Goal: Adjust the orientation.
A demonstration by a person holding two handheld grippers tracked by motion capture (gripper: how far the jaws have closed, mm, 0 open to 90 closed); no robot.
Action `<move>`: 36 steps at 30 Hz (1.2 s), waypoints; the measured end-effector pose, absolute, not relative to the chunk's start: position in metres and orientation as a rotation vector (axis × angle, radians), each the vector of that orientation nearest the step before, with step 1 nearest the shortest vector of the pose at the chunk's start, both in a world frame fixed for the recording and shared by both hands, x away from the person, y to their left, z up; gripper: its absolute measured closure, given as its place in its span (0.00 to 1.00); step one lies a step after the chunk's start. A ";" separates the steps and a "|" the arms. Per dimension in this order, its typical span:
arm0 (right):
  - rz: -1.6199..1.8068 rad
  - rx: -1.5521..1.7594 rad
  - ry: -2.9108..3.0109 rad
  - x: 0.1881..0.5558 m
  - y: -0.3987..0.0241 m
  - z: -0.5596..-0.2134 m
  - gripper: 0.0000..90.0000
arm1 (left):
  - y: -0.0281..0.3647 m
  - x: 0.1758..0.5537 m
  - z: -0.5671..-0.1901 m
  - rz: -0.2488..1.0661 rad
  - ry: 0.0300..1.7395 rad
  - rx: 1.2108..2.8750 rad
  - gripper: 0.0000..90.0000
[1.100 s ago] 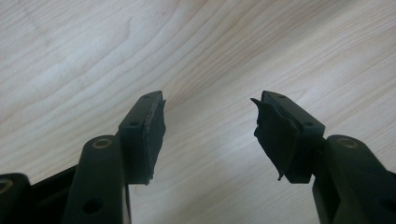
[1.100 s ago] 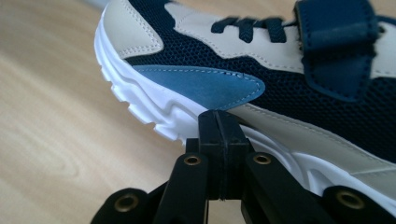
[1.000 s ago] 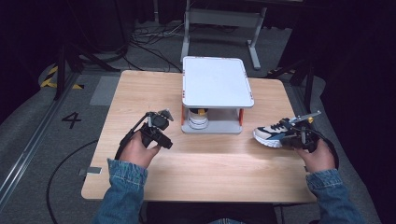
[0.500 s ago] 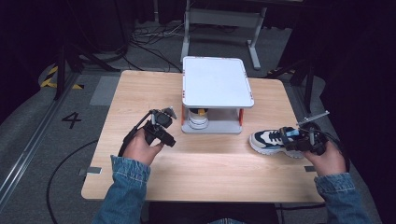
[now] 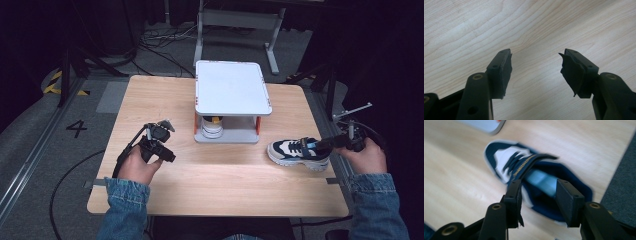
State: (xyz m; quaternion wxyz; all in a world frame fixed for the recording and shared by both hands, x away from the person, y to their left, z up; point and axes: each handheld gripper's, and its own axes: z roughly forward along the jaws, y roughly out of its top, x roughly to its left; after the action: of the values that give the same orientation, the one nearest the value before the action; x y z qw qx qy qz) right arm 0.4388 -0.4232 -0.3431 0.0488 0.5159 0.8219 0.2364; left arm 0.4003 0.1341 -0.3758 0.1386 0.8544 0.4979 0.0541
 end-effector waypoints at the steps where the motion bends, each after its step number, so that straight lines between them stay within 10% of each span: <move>1: 0.678 1.594 2.498 0.442 -0.425 -0.343 0.58 | 0.133 0.400 -0.376 0.149 1.437 2.466 0.46; 24: 0.326 1.687 2.487 0.462 -0.435 -0.396 0.57 | 0.116 0.411 -0.384 0.127 1.396 2.525 0.46; 36: 0.347 1.700 2.466 0.458 -0.422 -0.390 0.78 | 0.116 0.412 -0.382 0.138 1.393 2.531 0.46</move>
State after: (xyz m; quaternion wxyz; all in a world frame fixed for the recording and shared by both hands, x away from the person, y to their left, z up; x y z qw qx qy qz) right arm 0.4581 -0.4223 -0.3900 0.0633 0.5627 0.8162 0.1150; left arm 0.4121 0.1156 -0.3823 0.1245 0.8682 0.4780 0.0475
